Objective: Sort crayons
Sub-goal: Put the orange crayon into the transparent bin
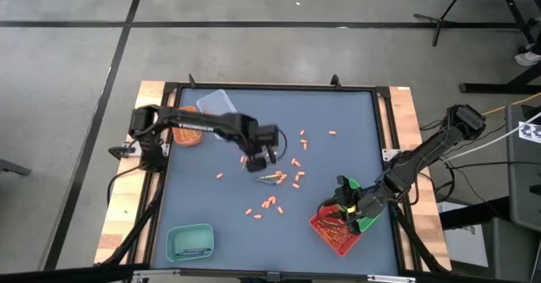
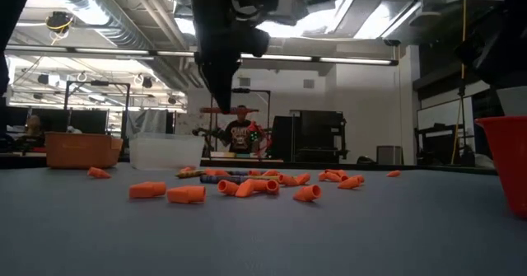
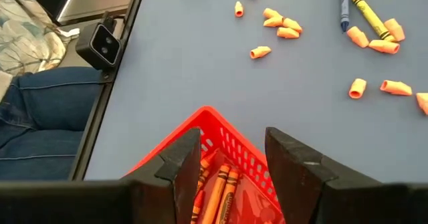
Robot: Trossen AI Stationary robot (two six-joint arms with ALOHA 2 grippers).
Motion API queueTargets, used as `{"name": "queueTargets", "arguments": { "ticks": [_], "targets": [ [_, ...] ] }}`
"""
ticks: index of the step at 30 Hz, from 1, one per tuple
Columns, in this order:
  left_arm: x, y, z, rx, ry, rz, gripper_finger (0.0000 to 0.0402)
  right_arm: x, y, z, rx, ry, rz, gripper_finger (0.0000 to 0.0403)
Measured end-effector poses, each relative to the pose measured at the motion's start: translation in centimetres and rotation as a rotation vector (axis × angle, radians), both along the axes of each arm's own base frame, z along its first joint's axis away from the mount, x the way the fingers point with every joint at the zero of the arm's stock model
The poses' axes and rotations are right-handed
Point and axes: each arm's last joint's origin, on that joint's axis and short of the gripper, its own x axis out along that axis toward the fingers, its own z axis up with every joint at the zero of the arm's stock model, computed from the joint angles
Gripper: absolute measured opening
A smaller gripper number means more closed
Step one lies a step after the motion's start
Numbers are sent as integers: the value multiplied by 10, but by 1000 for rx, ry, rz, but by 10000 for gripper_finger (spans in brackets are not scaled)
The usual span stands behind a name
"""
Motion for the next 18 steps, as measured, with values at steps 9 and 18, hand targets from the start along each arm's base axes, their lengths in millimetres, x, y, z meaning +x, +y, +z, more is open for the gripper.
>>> {"name": "queueTargets", "arguments": {
  "ticks": [9,18],
  "targets": [
    [-30,69,7,61,137,173,4,0,0,0,-3,4,0,166],
    [-58,117,7,67,253,315,5,0,0,0,-3,4,0,166]
  ]
}}
